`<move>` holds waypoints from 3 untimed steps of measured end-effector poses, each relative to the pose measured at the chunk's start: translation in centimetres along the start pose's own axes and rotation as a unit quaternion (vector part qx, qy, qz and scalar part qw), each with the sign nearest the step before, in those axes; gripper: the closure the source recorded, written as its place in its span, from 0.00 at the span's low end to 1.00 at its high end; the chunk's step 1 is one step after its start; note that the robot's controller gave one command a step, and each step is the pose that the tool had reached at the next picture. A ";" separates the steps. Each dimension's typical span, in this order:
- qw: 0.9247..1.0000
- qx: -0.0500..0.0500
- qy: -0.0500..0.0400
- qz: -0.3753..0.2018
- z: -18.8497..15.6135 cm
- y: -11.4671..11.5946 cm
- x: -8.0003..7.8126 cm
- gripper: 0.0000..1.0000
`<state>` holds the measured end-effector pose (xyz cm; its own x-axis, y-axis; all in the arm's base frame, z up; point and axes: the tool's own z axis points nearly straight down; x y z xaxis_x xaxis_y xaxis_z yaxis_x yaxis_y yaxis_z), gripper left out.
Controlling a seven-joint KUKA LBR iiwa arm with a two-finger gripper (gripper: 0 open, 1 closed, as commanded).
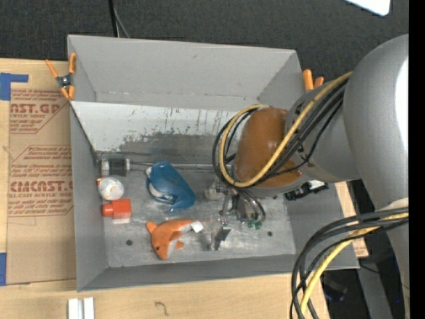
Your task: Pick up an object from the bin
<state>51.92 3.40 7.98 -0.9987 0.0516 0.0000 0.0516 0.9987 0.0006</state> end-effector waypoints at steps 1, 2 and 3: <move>1.000 0.000 -0.001 -0.008 0.2 1.2 -0.2 0.00; 0.994 0.000 0.000 -0.113 -1.2 2.4 -0.8 0.00; 0.999 0.000 -0.001 -0.041 0.8 7.0 2.3 1.00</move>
Offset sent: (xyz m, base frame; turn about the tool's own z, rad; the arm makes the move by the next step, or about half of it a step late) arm 0.0232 0.0331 0.0356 0.0411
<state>50.01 10.54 7.22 -0.9995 -0.0314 -0.0026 -0.0314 0.9995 0.0012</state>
